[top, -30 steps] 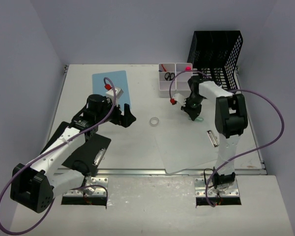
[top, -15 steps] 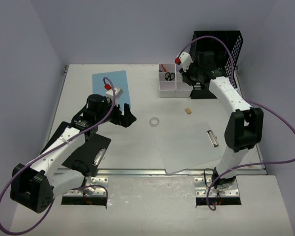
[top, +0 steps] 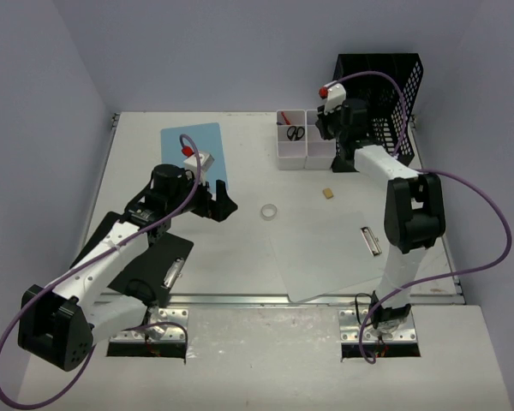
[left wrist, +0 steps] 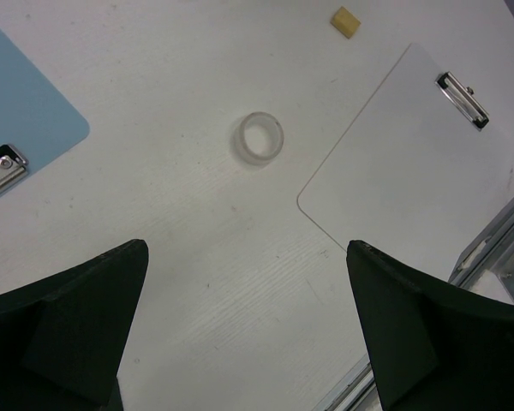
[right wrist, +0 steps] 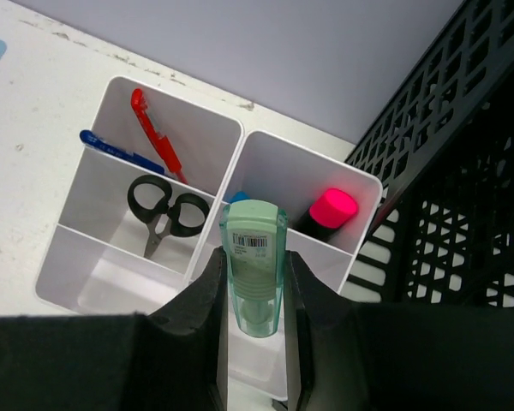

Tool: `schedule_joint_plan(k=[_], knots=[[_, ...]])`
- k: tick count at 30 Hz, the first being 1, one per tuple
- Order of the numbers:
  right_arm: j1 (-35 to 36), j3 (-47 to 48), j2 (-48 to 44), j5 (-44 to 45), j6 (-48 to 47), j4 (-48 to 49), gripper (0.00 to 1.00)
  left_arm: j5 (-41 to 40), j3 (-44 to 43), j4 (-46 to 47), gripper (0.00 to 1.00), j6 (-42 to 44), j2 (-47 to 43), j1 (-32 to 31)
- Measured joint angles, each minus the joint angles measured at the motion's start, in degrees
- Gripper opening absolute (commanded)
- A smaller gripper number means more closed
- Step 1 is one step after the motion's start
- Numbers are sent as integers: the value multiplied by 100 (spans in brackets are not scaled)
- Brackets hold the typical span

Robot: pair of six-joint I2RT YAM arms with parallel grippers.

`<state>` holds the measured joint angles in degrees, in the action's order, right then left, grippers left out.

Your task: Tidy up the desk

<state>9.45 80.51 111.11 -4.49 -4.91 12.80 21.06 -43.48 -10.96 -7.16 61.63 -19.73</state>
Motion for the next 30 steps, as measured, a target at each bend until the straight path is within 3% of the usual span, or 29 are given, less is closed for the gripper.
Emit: schedule_joint_plan(k=[16,17,21,22,25,30], knots=[[0,-400,570,-203,372,1528,2,-68,0,0,100,9,114,0],[0,-400,614,-205,372,1543,5,-76,0,0,100,24,114,0],[0,-398,699,-208,400,1628,31,-103,0,0,100,48,114,0],[0,-398,704,-212,439,1628,45,-107,0,0,100,52,114,0],[-2,-365,702,-236,546,1572,62,-120,0,4,100,94,136,0],[-2,-345,664,-330,627,1425,68,-133,0,48,100,162,271,0]])
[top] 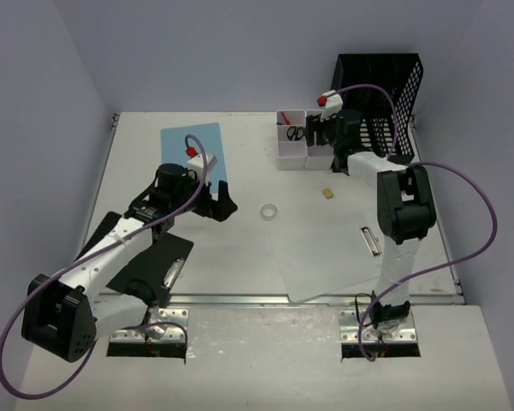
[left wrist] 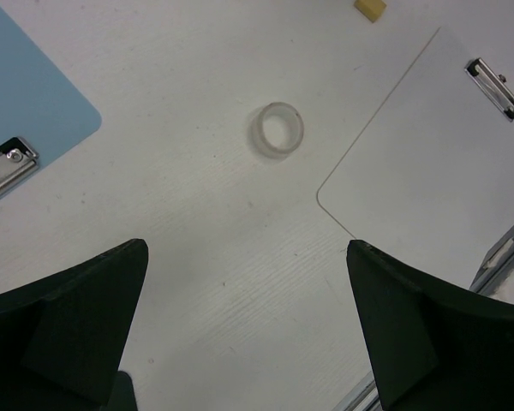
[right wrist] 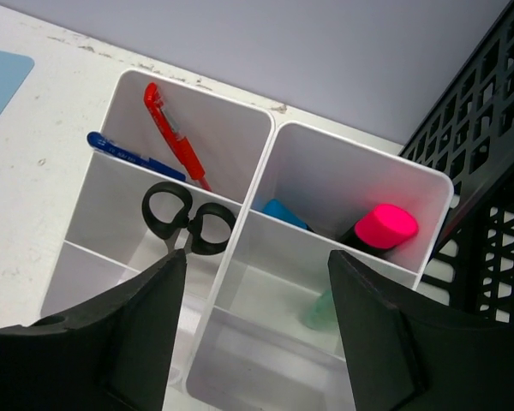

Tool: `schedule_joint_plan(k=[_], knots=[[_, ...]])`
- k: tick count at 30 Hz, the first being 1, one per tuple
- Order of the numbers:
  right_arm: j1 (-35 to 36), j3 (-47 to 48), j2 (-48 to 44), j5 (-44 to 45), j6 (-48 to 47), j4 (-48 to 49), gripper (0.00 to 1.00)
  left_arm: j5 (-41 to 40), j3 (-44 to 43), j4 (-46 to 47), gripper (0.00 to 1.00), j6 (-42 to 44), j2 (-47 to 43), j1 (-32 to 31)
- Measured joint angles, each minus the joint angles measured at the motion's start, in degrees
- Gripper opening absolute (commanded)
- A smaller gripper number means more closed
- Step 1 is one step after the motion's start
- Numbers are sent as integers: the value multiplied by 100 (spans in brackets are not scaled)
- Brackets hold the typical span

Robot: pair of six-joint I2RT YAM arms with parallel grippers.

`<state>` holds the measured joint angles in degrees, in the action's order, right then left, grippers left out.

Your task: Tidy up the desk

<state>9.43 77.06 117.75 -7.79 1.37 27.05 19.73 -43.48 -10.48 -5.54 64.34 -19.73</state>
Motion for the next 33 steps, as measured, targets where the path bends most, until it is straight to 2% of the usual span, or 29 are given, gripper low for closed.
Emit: schedule_joint_plan(k=[4,7,12,16,20,26,33], knots=[[-9,0,-227,-127,57,-411,69,-35,-52,57,99,214,247,-85],[-15,0,-640,-216,107,-850,69,-415,-588,-212,100,610,855,-444],[-101,9,-1674,-472,142,-1797,72,-859,-2782,-1377,100,1261,2924,-1141],[-354,107,-2319,-798,162,-2846,75,-962,-4415,-2555,100,1464,4474,-1252],[-669,20,-2636,-1115,179,-3790,76,-992,-5565,-3543,98,1565,5554,-1309],[-935,-671,-3056,-1377,214,-4476,76,-966,-6205,-4417,94,1556,6216,-1609],[-925,-774,-3134,-1611,267,-4697,76,-949,-6494,-4815,94,1499,6535,-1858]])
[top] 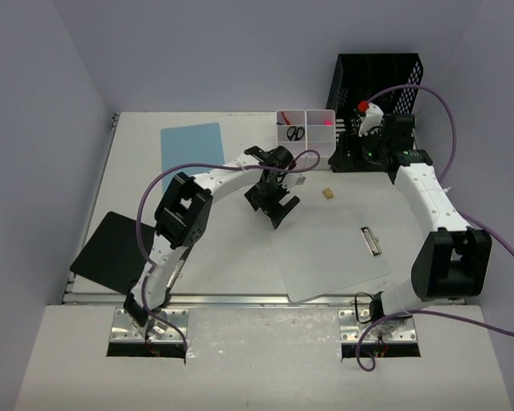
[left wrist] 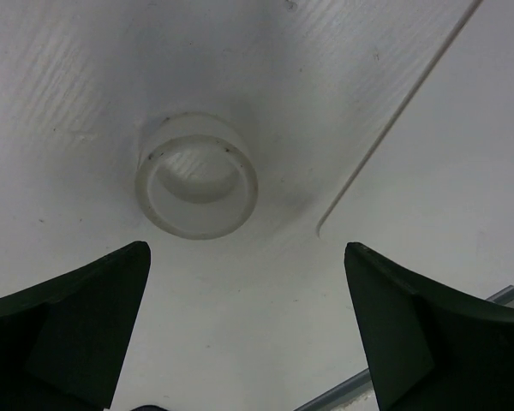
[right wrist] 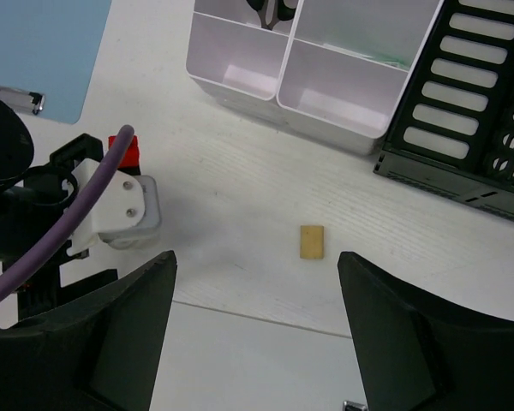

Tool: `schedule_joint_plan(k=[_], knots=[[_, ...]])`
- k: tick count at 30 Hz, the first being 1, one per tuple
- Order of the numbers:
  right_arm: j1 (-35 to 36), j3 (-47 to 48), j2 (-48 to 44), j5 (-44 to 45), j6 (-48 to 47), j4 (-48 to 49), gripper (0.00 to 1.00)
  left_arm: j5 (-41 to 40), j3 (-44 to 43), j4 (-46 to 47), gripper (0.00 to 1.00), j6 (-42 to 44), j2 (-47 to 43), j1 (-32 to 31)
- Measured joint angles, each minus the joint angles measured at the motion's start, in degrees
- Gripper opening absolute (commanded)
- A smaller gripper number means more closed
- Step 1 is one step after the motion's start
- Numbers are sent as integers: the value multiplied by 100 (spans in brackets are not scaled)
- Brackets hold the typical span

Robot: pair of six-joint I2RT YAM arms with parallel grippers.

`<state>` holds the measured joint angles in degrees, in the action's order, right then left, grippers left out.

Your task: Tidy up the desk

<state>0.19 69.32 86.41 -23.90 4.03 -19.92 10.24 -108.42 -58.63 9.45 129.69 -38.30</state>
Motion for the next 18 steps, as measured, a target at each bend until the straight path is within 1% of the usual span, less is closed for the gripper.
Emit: schedule_joint_plan(k=[11,18], knots=[[-85,-33,-243,-168,98,-31,77,-304,-588,-116,90,-50,560,-37],[-155,-52,-334,-190,122,-26,77,-472,-861,-114,84,-50,737,-42]])
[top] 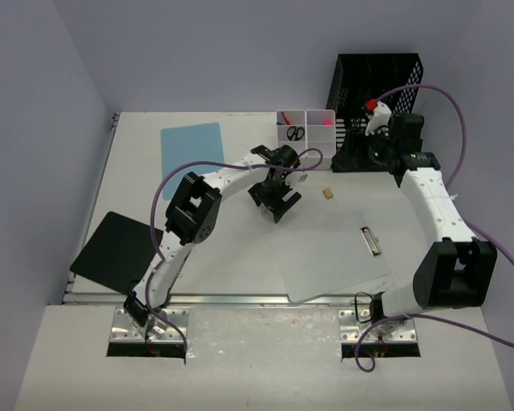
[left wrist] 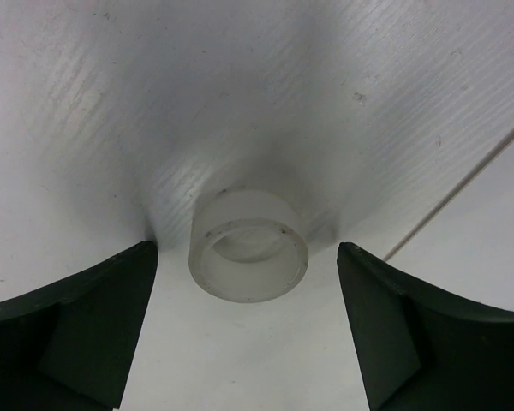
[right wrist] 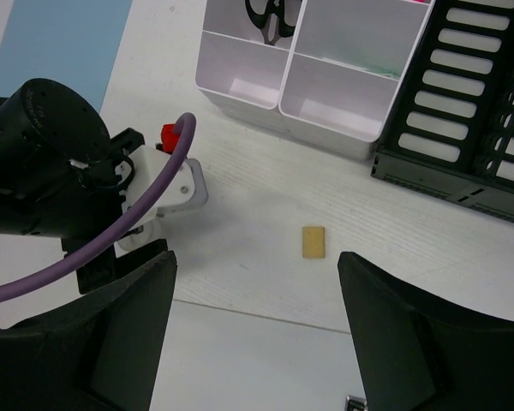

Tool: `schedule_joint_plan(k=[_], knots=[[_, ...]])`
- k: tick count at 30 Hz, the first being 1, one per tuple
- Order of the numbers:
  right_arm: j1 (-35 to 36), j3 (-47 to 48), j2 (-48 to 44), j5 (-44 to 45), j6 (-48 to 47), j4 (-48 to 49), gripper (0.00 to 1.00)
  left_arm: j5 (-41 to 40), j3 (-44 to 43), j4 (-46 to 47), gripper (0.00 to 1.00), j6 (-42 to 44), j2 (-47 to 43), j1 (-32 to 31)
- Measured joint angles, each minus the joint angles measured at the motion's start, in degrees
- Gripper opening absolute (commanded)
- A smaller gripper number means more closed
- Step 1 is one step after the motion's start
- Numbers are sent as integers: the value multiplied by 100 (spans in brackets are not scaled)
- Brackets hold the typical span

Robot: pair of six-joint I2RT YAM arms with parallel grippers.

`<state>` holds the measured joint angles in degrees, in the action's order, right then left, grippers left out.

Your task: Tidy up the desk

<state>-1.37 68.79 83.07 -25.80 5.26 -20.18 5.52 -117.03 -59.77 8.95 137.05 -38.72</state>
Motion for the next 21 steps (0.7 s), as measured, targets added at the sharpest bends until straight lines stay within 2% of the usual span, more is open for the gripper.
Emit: schedule_joint_plan(k=[14,15,20,21], knots=[[0,-55,-22,-37,0,-4,75,-55,-179,42,56,50,96,-87],[0,-55,-22,-37,0,-4,75,-61,-179,42,51,68,96,-98],[0,-55,-22,-44,9,-9,75,-98,-168,79,42,109,92,-125],[0,-52,-22,-44,17,-13,75,-98,-109,131,36,120,55,-127]])
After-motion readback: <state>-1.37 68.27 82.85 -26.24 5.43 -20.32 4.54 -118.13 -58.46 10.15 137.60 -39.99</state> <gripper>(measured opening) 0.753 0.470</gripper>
